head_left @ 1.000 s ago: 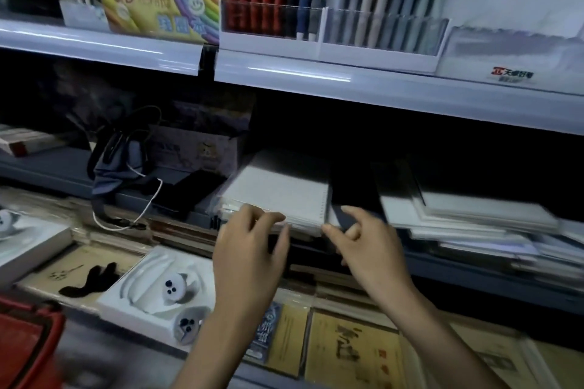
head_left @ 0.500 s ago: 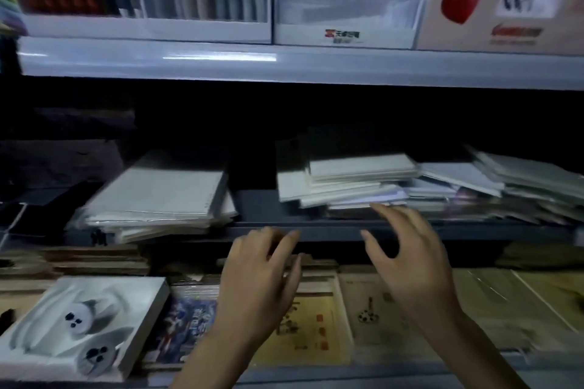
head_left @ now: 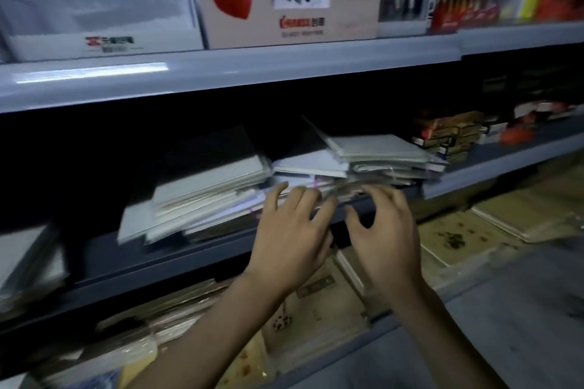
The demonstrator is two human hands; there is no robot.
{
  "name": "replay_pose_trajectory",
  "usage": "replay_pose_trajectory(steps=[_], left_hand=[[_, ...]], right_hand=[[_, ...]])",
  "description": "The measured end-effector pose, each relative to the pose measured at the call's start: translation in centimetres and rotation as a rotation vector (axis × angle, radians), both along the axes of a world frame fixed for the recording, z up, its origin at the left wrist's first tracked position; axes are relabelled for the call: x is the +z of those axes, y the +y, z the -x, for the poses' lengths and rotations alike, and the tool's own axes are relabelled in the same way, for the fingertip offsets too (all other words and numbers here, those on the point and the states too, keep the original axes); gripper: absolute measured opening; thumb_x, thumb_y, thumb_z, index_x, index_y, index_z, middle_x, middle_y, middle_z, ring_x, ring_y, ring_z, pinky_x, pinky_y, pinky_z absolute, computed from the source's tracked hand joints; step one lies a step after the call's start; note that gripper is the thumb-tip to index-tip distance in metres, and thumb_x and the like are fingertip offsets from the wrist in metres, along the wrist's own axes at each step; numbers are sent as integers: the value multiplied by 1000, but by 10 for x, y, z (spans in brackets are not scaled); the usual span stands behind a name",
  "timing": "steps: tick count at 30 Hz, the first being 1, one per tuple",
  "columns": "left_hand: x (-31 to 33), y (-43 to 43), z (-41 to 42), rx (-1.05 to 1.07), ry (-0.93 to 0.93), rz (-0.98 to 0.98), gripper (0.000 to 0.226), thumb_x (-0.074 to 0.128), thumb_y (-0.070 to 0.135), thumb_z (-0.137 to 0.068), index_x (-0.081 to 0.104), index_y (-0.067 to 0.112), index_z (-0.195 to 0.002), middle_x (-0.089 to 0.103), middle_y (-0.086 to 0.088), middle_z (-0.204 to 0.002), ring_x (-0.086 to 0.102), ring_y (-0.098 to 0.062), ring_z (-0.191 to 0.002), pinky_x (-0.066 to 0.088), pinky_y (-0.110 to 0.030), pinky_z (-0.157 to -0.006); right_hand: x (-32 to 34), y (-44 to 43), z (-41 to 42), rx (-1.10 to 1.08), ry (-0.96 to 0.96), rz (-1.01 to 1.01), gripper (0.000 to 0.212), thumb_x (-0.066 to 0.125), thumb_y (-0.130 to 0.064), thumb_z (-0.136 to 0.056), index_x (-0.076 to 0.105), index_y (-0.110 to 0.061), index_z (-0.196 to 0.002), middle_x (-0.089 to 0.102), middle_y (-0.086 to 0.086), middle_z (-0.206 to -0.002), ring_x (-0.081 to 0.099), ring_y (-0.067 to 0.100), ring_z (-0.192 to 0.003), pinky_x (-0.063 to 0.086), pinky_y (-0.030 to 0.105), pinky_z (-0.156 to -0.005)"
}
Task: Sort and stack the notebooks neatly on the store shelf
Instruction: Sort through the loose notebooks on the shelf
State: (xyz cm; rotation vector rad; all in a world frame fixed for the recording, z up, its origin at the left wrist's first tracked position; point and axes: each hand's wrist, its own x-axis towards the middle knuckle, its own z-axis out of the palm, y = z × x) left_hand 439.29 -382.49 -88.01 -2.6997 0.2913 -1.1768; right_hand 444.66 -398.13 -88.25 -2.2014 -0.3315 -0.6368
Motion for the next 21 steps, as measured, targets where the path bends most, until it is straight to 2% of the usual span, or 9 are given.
replay_pose_trajectory(steps=[2,5,7,9,12,14,16,19,21], left_hand=[[7,-14,-30,-27,-12,-53,46,66,26,-91,60,14,-135,63,-10,-119,58,-33,-114,38,-53,-112],[14,-35,-66,-58,-22,-148,59,69,22,-93,50,11,-148,59,-16,-136,56,-37,-127,41,-50,-112],[18,-45,-83,-5,-22,-206,65,63,25,-98,40,9,-157,50,-20,-152,49,-38,-140,38,-51,-119],[20,-51,-97,117,-3,-261,69,53,29,-101,31,5,-162,43,-22,-159,43,-38,-147,34,-50,-123],[22,-59,-109,219,42,-286,60,33,20,-100,40,-1,-156,57,-22,-142,55,-39,-131,42,-50,-115],[24,-65,-110,215,41,-271,59,33,17,-95,49,-2,-149,62,-19,-123,60,-38,-112,47,-49,-102],[28,-68,-108,195,-29,-280,55,41,17,-91,57,0,-142,61,-14,-111,59,-34,-99,48,-45,-93],[36,-67,-104,150,-72,-296,46,67,20,-80,67,8,-124,58,-9,-104,56,-31,-92,44,-42,-83],[40,-66,-102,114,-70,-265,43,76,18,-72,68,10,-113,56,-8,-99,54,-31,-89,42,-41,-77]], right_hand=[[0,-11,-7,-34,62,-21,43,68,-33,-94,62,-22,-135,56,3,-130,60,26,-113,50,33,-83],[-1,-22,-13,-45,129,-65,39,67,-30,-93,62,-24,-131,56,3,-123,61,26,-106,43,30,-76],[-1,-27,-16,-36,170,-106,34,66,-29,-94,64,-26,-128,57,2,-122,61,24,-106,41,29,-76],[-1,-30,-16,-33,201,-122,34,66,-30,-95,63,-26,-129,57,1,-125,60,23,-110,41,29,-79],[0,-36,-16,-39,248,-131,39,65,-31,-97,60,-26,-135,55,1,-131,58,23,-114,42,29,-83],[0,-40,-16,-42,279,-141,38,64,-31,-98,60,-26,-135,55,1,-131,58,23,-114,42,29,-81],[0,-43,-18,-41,315,-179,36,64,-30,-98,62,-26,-134,56,1,-130,58,21,-112,43,29,-81],[-2,-49,-22,-13,368,-280,32,65,-28,-96,65,-25,-128,62,-1,-123,61,16,-106,46,29,-79],[0,-52,-24,32,425,-409,27,67,-28,-96,69,-25,-123,68,-4,-113,64,13,-100,47,27,-76]])
